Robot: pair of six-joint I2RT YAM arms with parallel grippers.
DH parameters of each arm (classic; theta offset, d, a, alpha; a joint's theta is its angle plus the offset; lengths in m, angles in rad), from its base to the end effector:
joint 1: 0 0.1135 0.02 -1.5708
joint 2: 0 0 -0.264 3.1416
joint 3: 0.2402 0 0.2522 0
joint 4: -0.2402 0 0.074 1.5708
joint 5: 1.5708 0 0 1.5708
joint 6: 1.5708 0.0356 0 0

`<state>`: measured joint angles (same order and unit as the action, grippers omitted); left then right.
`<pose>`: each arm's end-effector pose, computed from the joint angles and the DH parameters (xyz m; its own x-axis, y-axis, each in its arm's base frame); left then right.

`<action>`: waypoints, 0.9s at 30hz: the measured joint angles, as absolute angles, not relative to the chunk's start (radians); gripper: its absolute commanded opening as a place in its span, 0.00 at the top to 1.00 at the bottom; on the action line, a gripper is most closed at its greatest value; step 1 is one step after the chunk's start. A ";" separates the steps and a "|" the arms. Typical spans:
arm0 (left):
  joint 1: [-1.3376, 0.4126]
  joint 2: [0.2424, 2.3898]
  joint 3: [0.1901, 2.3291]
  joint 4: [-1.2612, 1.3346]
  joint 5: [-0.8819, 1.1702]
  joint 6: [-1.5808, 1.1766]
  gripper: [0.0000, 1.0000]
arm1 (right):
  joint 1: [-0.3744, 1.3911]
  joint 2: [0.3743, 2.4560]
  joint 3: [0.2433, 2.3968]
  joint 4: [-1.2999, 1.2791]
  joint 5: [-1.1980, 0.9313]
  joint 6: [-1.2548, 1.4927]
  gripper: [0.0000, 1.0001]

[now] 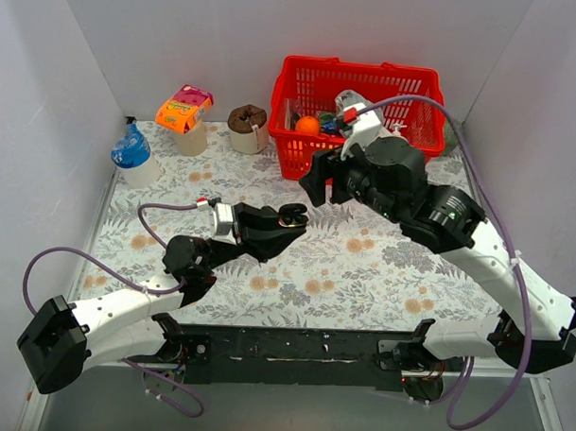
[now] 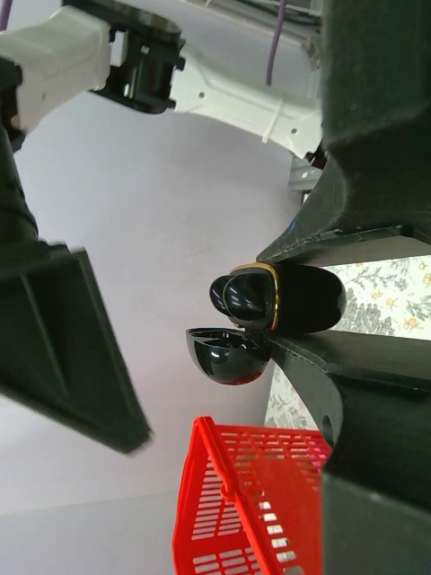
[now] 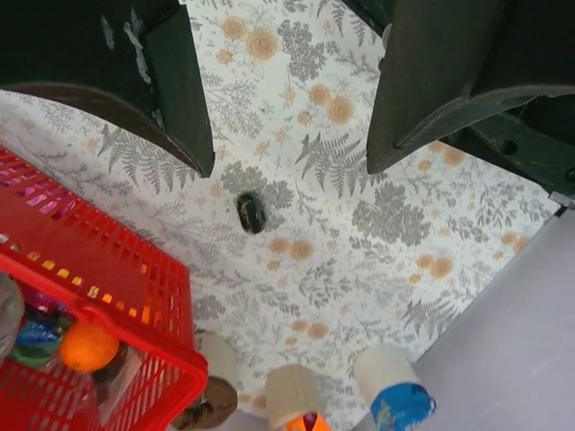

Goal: Insert the wireless bluetooth earbuds into the charging case
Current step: Adjust the earbud with the charging case, then close the charging case.

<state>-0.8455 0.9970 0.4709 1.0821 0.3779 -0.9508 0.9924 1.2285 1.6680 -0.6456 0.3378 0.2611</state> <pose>0.1292 -0.1656 0.3206 -0.5318 -0.5404 -0.6520 0.8099 -0.0995 -0.5781 0.1372 0.1885 0.4987 -0.2662 0.0377 -0.9632 -0.5630 0.8050 0.1872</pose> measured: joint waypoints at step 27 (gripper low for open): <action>-0.847 1.006 0.472 0.983 0.278 -0.976 1.00 | 0.984 1.145 1.493 -0.657 0.282 0.307 0.13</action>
